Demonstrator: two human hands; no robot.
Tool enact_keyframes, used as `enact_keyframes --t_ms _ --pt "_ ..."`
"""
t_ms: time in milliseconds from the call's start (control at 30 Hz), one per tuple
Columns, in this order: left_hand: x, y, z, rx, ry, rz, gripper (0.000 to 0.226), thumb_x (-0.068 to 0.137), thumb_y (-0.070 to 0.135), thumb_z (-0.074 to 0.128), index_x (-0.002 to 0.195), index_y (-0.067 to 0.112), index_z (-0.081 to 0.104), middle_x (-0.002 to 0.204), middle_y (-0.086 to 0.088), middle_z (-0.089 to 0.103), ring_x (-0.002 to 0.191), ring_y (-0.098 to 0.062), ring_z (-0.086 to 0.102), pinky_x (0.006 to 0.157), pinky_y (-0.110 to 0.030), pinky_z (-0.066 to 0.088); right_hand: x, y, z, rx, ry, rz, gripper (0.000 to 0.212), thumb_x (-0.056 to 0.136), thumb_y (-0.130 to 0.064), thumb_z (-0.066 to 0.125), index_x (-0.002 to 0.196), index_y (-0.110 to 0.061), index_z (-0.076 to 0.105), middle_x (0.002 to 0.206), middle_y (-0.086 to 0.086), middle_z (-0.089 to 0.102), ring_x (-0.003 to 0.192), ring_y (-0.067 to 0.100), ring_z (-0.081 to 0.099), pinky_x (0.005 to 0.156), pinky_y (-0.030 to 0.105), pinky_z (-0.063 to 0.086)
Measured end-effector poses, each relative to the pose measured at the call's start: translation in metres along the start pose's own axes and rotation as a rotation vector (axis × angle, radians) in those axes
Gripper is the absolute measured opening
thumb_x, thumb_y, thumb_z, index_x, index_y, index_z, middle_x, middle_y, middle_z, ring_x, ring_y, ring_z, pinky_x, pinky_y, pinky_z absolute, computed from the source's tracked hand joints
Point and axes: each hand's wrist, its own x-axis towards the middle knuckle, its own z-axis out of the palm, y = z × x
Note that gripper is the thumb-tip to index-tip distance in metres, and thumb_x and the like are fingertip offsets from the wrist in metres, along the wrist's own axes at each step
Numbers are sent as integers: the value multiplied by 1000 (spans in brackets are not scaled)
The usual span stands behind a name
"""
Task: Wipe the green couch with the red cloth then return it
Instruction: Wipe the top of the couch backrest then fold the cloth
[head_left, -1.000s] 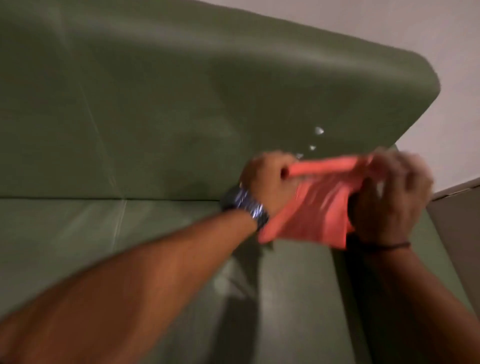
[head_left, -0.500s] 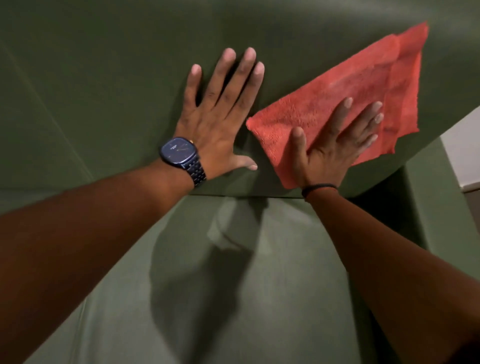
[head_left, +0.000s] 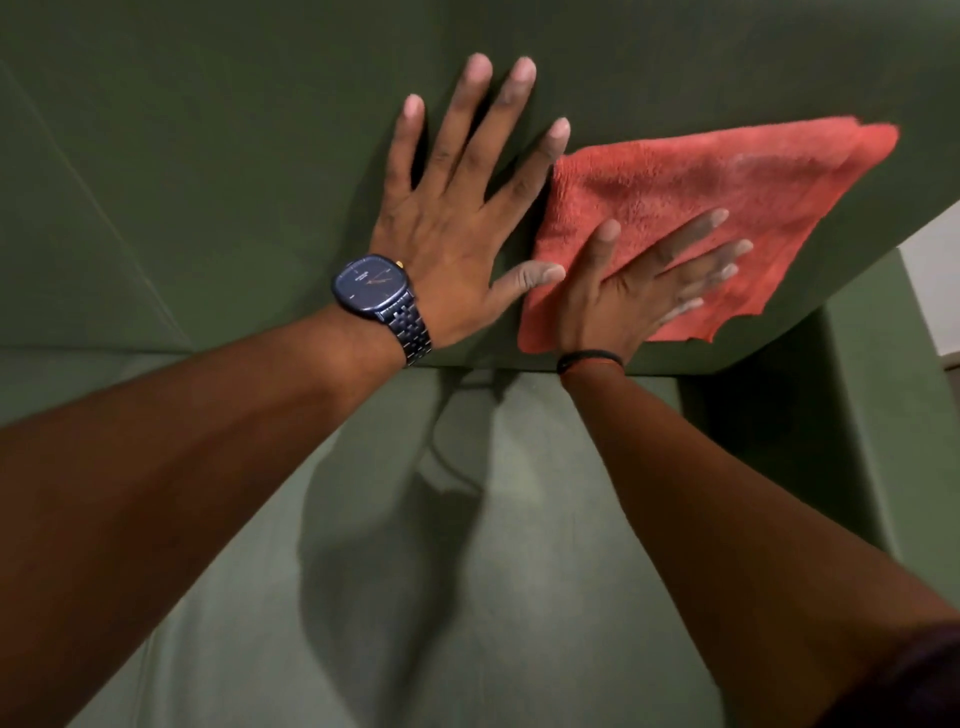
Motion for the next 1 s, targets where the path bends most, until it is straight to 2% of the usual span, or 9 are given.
enact_keyframes --t_ms 133,233,333,500,600,667,733,833,1000 --pt "-18 8 -13 -103 1 -77 64 83 48 58 132 11 43 137 -10 48 124 -30 43 96 -47 32 -33 -20 4 -7 -158 -31 88 85 -67 37 149 -13 8 153 31 -10 140 45 -11 107 69 3" --pt "-62 -13 -48 -371 57 -448 60 77 42 67 127 15 48 121 -9 60 105 -31 55 83 -45 41 -93 -51 -9 -142 -283 -226 82 87 -57 49 149 -17 15 152 34 -7 139 48 -8 106 72 8" --pt "-79 -52 -72 -386 179 -630 30 75 36 71 98 18 65 95 -8 68 86 -33 60 71 -42 46 -110 -76 -11 -218 -315 -381 81 82 -58 61 147 -24 26 154 29 7 140 47 4 104 70 16" --pt "-100 -77 -90 -301 166 -483 19 70 32 73 72 17 62 77 -6 64 74 -29 57 62 -35 35 -71 -101 -15 -323 -71 -503 81 65 -53 74 137 -29 44 149 21 31 138 44 21 105 60 22" --pt "-115 -79 -95 -294 69 -395 14 69 28 69 71 16 62 77 -7 64 75 -31 56 62 -33 29 -63 -103 -15 -379 -260 -794 32 69 -27 69 102 -25 69 131 15 56 131 38 39 105 56 22" --pt "-134 -98 -109 -297 36 -399 12 70 28 65 73 16 62 78 -7 64 77 -32 55 63 -35 31 -75 -122 -9 -304 -524 -902 17 68 -12 63 84 -12 68 95 16 68 100 38 61 90 52 39" --pt "-202 -155 -165 -227 26 -494 11 73 27 65 76 16 63 80 -7 64 80 -32 55 64 -37 35 -145 -184 12 -251 -762 -950 18 66 -4 61 84 -5 65 80 20 65 77 40 61 70 45 44" --pt "-309 -235 -250 -114 56 -598 11 76 25 64 79 15 64 80 -8 66 83 -33 56 67 -40 37 -265 -295 33 -149 -863 -1057 19 67 -3 63 86 -5 64 81 19 63 74 39 60 59 42 45" --pt "-509 -300 -398 59 70 -847 39 78 44 41 77 14 66 73 -9 66 76 -33 58 62 -38 36 -490 -419 33 135 -1022 -1327 30 72 -30 46 82 -8 65 76 16 65 67 35 64 49 35 45"
